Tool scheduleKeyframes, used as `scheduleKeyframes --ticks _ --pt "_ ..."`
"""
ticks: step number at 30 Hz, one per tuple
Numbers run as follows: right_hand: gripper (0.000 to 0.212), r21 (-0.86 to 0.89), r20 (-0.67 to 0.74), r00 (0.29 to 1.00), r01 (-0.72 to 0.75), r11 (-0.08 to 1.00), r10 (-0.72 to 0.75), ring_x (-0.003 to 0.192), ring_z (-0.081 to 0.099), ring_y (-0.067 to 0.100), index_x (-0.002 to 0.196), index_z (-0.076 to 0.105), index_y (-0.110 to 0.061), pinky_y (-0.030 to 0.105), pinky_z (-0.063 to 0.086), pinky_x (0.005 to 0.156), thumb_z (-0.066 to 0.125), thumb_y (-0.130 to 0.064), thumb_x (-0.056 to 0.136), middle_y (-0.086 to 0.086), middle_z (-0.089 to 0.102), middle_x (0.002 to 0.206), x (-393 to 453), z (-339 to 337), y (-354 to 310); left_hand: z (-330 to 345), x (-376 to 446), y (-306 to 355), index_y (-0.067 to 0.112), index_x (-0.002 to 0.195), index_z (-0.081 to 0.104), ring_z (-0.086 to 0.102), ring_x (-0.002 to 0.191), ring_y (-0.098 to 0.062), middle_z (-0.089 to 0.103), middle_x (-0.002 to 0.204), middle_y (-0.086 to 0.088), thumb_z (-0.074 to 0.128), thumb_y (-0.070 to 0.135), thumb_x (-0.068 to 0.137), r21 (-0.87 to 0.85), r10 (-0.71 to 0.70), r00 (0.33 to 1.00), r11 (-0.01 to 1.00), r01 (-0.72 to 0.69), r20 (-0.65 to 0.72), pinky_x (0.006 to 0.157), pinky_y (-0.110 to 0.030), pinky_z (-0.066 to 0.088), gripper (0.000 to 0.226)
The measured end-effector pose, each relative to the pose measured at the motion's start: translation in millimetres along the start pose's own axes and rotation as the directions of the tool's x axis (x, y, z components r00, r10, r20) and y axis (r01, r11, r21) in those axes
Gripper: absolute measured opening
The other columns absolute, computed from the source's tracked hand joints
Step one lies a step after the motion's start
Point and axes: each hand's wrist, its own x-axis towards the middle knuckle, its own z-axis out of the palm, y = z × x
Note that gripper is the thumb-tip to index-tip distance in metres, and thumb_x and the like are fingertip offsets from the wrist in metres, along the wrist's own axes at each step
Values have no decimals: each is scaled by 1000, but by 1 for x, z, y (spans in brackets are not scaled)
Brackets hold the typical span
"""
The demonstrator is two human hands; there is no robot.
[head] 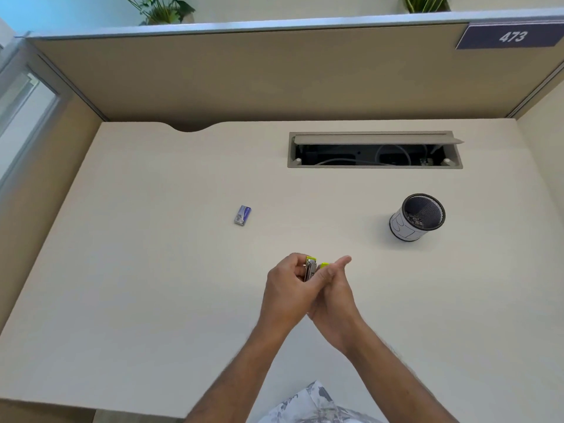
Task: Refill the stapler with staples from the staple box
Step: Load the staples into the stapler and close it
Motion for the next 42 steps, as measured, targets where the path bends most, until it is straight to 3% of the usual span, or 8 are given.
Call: scheduleKeyframes --ticks 4,7,12,24,28,34,39,42 --pt "112 -60 -105 993 -60 996 54 121 67 33 128 66 -6 49 52 106 6 -86 80 19 72 127 11 -7 2 9 41 11 21 96 63 70 80 -7 72 82 10 80 49 82 71 89 986 994 -80 -143 73 -26 55 36" --pt "111 -71 -252 964 -104 992 83 119 68 34 128 64 -5 50 50 108 12 -86 73 17 72 127 19 -19 10 18 79 22 17 91 58 67 75 -19 70 78 5 73 51 87 209 185 956 968 -137 -228 68 -32 53 37" --pt "101 -65 -306 945 -142 988 116 116 70 29 125 66 -9 48 49 110 7 -81 85 11 76 121 25 -30 10 27 128 33 12 81 49 55 64 -27 61 71 -2 67 41 94 355 258 922 923 -148 -288 59 -31 38 37" --pt "102 18 -359 920 -162 987 157 116 70 31 124 67 -9 51 48 111 14 -83 78 13 76 121 36 -41 8 43 141 -7 10 98 52 67 85 -39 71 92 -11 65 61 88 471 77 966 880 51 -247 68 -38 48 53" --pt "98 25 -389 908 -158 987 155 117 69 31 123 66 -8 49 50 107 9 -79 88 14 75 121 40 -49 9 49 139 -30 10 103 54 71 92 -37 73 99 -11 63 65 88 553 28 979 828 91 -204 73 -40 54 58" --pt "91 -73 -449 890 -124 990 79 114 69 27 120 67 -12 46 52 105 10 -76 90 10 76 116 54 -57 4 58 150 -42 11 102 51 72 89 -34 73 97 -9 61 69 88 591 30 982 802 89 -189 68 -37 51 60" --pt "86 -314 -449 882 -8 949 -141 110 68 29 126 63 -10 43 53 100 18 -70 84 13 71 119 74 -56 -5 69 167 -33 9 110 52 72 91 -35 73 99 -9 61 68 88 621 50 986 781 60 -159 68 -37 49 64" --pt "69 -480 -389 878 64 875 -278 106 68 20 125 62 -19 30 53 90 21 -64 92 4 70 120 83 -58 -9 73 172 -30 10 117 50 72 94 -34 73 103 -8 60 69 88 647 48 991 761 45 -126 68 -36 47 67"
